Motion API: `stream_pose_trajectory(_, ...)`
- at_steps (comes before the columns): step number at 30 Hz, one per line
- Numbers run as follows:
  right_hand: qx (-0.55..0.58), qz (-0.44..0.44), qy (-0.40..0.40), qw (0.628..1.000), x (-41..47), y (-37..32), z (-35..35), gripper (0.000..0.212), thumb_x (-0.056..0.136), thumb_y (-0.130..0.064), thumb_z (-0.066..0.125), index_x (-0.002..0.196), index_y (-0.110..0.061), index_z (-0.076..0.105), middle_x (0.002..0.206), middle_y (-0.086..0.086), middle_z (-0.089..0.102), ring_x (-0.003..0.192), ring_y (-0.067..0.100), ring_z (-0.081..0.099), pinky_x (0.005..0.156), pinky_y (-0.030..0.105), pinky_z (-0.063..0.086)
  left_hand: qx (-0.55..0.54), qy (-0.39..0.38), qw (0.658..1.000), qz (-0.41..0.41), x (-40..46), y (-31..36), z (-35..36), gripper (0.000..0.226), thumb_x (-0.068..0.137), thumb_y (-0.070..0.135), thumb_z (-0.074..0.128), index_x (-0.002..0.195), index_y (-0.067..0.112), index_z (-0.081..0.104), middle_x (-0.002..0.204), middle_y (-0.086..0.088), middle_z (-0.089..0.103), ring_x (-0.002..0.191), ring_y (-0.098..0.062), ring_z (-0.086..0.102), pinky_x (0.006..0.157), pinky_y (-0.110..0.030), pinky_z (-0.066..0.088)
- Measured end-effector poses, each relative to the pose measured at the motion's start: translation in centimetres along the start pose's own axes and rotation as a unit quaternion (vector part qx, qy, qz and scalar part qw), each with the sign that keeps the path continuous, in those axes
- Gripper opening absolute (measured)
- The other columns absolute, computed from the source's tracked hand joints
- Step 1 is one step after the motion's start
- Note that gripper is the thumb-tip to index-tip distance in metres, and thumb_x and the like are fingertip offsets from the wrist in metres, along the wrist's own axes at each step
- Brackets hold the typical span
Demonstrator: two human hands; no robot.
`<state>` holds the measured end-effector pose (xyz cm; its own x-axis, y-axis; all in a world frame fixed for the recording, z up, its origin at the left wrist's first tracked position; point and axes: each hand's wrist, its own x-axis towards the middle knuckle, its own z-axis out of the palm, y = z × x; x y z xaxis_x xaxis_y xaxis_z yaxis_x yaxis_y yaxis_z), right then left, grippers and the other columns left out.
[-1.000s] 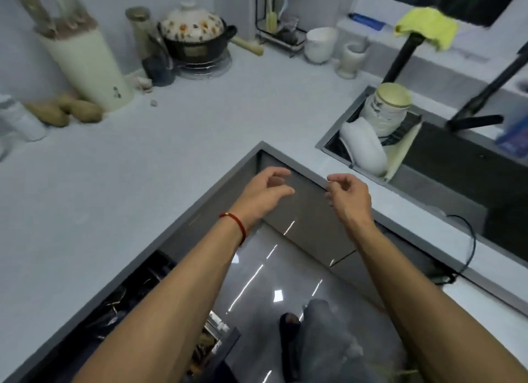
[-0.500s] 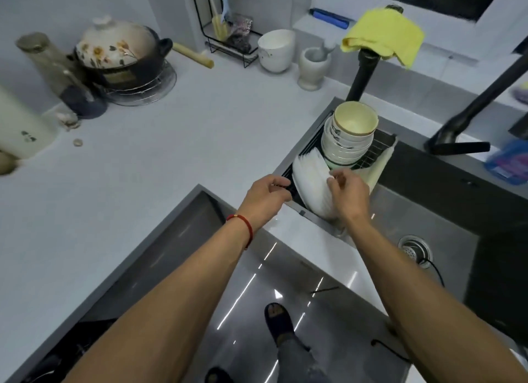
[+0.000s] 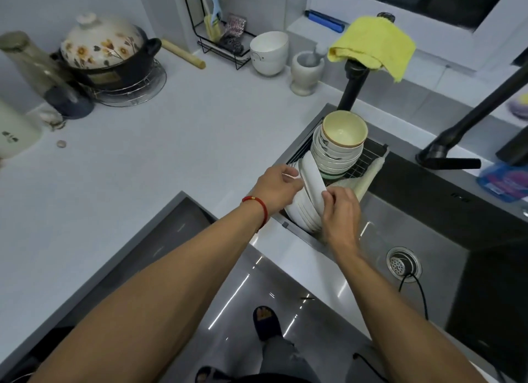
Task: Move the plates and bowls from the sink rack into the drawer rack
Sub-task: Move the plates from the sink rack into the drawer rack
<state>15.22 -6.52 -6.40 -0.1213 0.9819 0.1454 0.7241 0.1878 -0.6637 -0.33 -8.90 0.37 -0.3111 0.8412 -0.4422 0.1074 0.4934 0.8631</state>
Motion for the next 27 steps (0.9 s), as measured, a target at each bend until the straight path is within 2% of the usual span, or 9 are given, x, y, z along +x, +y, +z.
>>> stream_pose_trajectory(3,0.025,-0.039,0.033,0.998,-0.3,-0.5,-1.0,0.015,0.102,-0.008,0.059,0.106,0.002,0.069,0.099,0.016,0.065,0.094,0.032,0.06,0.084,0.044,0.048,-0.007,-0.015,1.0,-0.025,-0.3,1.1,1.4,0.045,0.091,0.038,0.067,0.125,0.012,0.055,0.106,-0.005,0.062,0.099,-0.031,0.071,0.089,-0.045,0.061)
stream_pose_trajectory(5,0.037,-0.084,0.038,0.995,-0.3,-0.9,-1.8,0.014,0.101,-0.007,0.06,0.104,0.003,0.069,0.098,0.018,0.064,0.092,0.034,0.061,0.079,0.042,0.048,-0.023,-0.029,0.999,-0.038,-0.6,1.9,2.0,0.038,0.091,0.047,0.066,0.109,0.016,0.055,0.108,-0.009,0.061,0.099,-0.03,0.071,0.086,-0.045,0.062)
stream_pose_trajectory(7,0.036,-0.148,0.041,0.987,-0.5,-1.2,-2.4,0.012,0.1,-0.004,0.061,0.102,0.005,0.068,0.095,0.018,0.064,0.089,0.035,0.06,0.075,0.042,0.048,-0.069,-0.039,0.995,-0.057,-1.0,2.7,2.1,0.044,0.089,0.049,0.066,0.11,0.011,0.057,0.106,-0.013,0.062,0.091,-0.031,0.071,0.081,-0.048,0.063)
stream_pose_trajectory(12,0.017,-0.294,0.029,0.955,-1.5,-2.2,-3.7,0.014,0.101,-0.01,0.062,0.097,0.001,0.07,0.092,0.015,0.066,0.083,0.034,0.061,0.071,0.046,0.049,-0.133,0.006,0.99,-0.053,-2.6,2.8,0.8,0.021,0.09,0.014,0.052,0.106,0.0,0.055,0.103,-0.023,0.063,0.087,-0.045,0.073,0.07,-0.055,0.063)
stream_pose_trajectory(15,0.03,-0.364,-0.03,0.93,-1.6,-3.5,-4.1,0.021,0.103,-0.021,0.057,0.102,-0.008,0.073,0.099,0.008,0.071,0.093,0.03,0.065,0.084,0.044,0.048,-0.206,0.022,0.977,-0.04,-4.2,0.6,-1.4,0.027,0.091,0.008,0.042,0.112,0.005,0.058,0.11,-0.025,0.068,0.086,-0.042,0.074,0.066,-0.049,0.063)
stream_pose_trajectory(20,0.115,-0.15,-0.103,0.977,-0.8,-6.5,-2.8,0.035,0.101,-0.028,0.053,0.134,-0.021,0.059,0.139,-0.001,0.052,0.13,0.016,0.047,0.113,0.043,0.04,-0.314,0.099,0.943,-0.045,-8.0,-5.9,-7.1,0.039,0.096,0.003,0.038,0.123,0.012,0.065,0.106,-0.01,0.076,0.088,-0.028,0.076,0.066,-0.043,0.061)
stream_pose_trajectory(22,0.15,-0.032,-0.207,0.966,-0.5,-8.1,-1.4,0.053,0.097,-0.023,0.058,0.148,-0.021,0.045,0.151,0.002,0.044,0.137,0.021,0.044,0.115,0.045,0.041,-0.355,0.131,0.924,-0.053,-10.3,-8.8,-9.4,0.041,0.096,0.002,0.038,0.123,0.015,0.066,0.107,-0.009,0.076,0.088,-0.026,0.075,0.067,-0.041,0.06)
stream_pose_trajectory(25,0.316,0.129,-0.424,0.839,-2.1,-11.2,1.2,0.037,0.098,-0.02,0.053,0.133,-0.024,0.064,0.137,0.009,0.067,0.118,0.03,0.067,0.093,0.045,0.059,-0.401,0.185,0.896,-0.052,-14.7,-13.2,-12.7,0.044,0.095,0.003,0.041,0.126,0.02,0.066,0.117,-0.009,0.074,0.1,-0.029,0.073,0.073,-0.043,0.059)
stream_pose_trajectory(27,0.356,0.153,-0.528,0.755,-4.4,-13.6,3.1,0.032,0.099,-0.021,0.05,0.121,-0.02,0.074,0.127,0.012,0.074,0.106,0.028,0.074,0.081,0.044,0.063,-0.426,0.221,0.876,-0.043,-18.5,-16.5,-14.8,0.042,0.097,0.005,0.045,0.13,0.021,0.064,0.123,-0.009,0.072,0.107,-0.031,0.071,0.075,-0.045,0.059)
